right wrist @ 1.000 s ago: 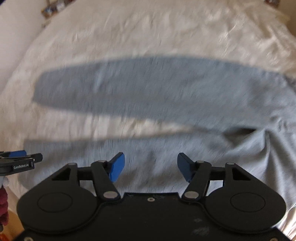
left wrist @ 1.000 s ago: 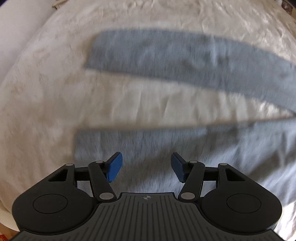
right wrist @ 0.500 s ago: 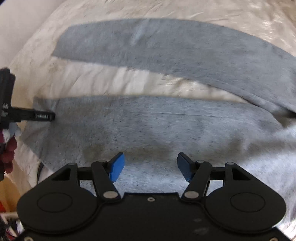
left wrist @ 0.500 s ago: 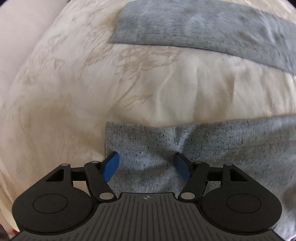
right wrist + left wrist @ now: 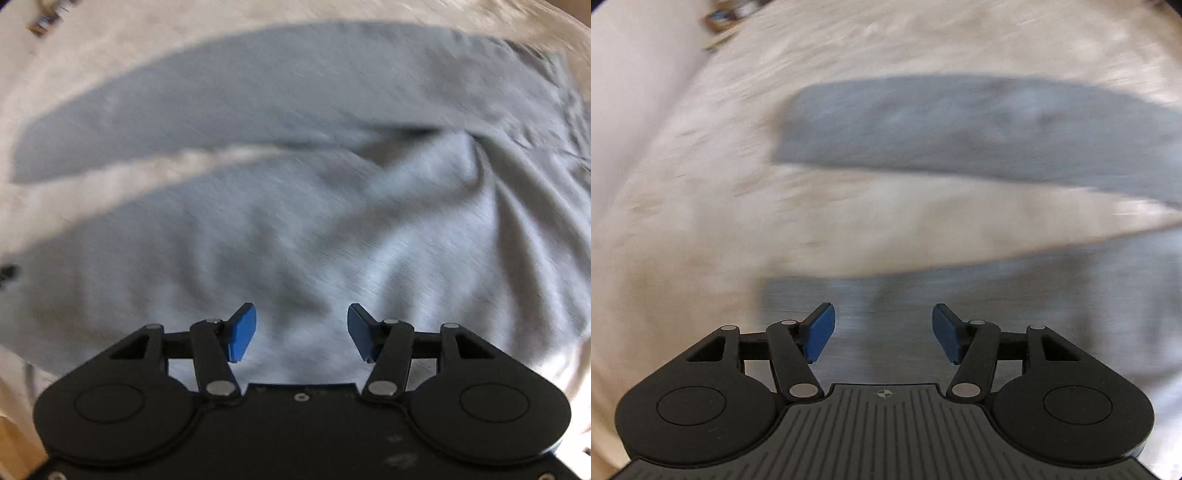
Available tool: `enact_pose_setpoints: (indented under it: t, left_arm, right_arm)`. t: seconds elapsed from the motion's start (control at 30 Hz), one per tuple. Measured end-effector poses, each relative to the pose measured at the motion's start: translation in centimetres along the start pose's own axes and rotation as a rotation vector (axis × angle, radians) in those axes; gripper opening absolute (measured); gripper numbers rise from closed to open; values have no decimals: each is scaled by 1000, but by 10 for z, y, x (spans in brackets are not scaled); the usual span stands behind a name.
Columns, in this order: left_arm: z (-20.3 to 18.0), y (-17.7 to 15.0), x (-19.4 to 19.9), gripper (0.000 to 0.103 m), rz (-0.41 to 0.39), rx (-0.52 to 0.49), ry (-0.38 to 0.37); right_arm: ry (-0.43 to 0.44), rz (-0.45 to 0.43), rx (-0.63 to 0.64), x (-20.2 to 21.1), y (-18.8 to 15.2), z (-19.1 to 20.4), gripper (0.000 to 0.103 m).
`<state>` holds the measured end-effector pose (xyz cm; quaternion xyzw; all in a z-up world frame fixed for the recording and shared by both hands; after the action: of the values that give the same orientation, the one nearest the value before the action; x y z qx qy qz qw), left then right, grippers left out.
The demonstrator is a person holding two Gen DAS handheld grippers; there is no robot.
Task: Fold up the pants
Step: 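Move both open grippers down over the sweatpants legs toward the hems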
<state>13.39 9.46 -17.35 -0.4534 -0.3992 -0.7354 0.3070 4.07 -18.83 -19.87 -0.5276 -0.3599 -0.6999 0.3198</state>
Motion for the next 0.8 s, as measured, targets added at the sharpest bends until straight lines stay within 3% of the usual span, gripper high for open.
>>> enact_pose_setpoints:
  t: [0.1, 0.17, 0.23, 0.3, 0.37, 0.47, 0.6, 0.8]
  left_arm:
    - [-57, 2, 17, 57, -49, -68, -135]
    - [-90, -6, 16, 57, -43, -130, -165]
    - [-114, -24, 5, 58, 25, -177, -165]
    - [-118, -46, -13, 60, 123, -197, -142]
    - [-116, -58, -11, 65, 126, -185, -142]
    - [-99, -59, -1, 61, 153, -162, -146]
    - [-62, -24, 24, 61, 60, -124, -84]
    - [-11, 57, 18, 61, -28, -33, -15]
  right_arm:
    - [68, 5, 39, -8, -3, 33, 58]
    - [84, 24, 73, -22, -17, 49, 58]
    - [60, 60, 102, -38, -28, 53, 58]
    - [23, 98, 97, -45, -43, 40, 58]
    - [-17, 126, 94, -46, -54, 26, 59]
    - [-28, 156, 82, -35, -58, 11, 59]
    - [73, 57, 74, 3, -21, 15, 63]
    - [161, -163, 183, 17, 100, 71, 70]
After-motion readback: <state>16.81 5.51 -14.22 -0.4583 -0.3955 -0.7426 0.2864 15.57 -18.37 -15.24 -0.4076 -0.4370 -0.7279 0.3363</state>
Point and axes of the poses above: each gripper's, at about its wrist camera, not at the fingertips, and x roughly against the way its jaws point, z to its left, y to its top, the point moved 8 cm from there along -x, roughly the way its jaws point, and after that the axes turned 14 degrees about -x, right-handed, at the moved point
